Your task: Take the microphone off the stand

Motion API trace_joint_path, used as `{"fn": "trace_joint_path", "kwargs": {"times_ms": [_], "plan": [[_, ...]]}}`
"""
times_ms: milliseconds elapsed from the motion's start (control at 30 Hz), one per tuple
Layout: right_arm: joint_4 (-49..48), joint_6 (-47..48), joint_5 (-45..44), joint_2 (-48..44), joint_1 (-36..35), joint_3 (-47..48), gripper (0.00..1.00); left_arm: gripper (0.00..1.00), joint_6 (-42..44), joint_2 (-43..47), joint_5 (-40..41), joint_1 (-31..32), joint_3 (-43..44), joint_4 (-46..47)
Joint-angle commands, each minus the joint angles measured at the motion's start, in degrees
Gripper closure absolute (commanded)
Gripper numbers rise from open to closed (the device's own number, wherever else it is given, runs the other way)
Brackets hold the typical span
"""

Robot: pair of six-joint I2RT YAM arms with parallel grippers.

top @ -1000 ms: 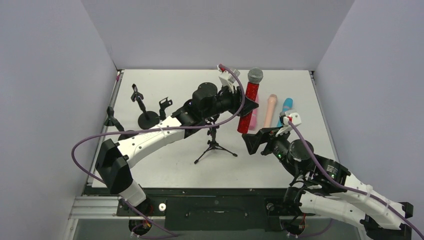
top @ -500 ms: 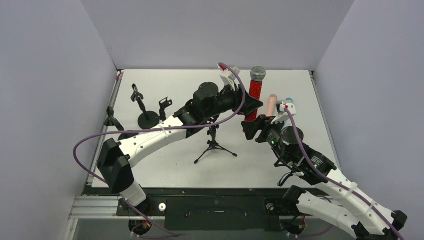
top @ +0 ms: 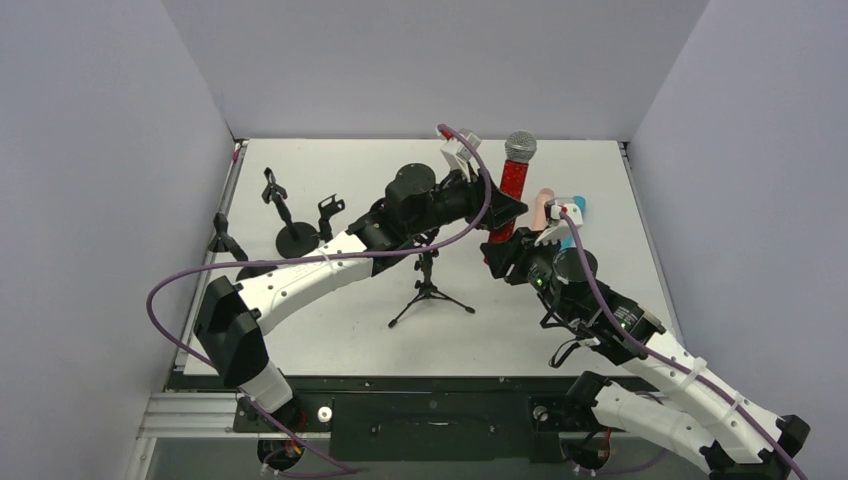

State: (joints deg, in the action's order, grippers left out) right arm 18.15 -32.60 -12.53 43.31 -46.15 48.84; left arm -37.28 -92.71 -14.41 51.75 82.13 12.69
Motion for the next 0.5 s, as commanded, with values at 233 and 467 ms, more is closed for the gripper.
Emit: {"fn": "trace_joint_path", "kwargs": {"times_ms": [233,467], "plan": [[9.9,-2.0,-6.1,0.2,2.5,5.9,1.00,0.03,8.8,4.8,3.4,-2.0,5.7,-6.8],[17.6,-0.2,-4.5,0.3,14.4,7.9,1.00,0.04,11.6,13.0,8.2,-3.1,0.1,-9.2]]}}
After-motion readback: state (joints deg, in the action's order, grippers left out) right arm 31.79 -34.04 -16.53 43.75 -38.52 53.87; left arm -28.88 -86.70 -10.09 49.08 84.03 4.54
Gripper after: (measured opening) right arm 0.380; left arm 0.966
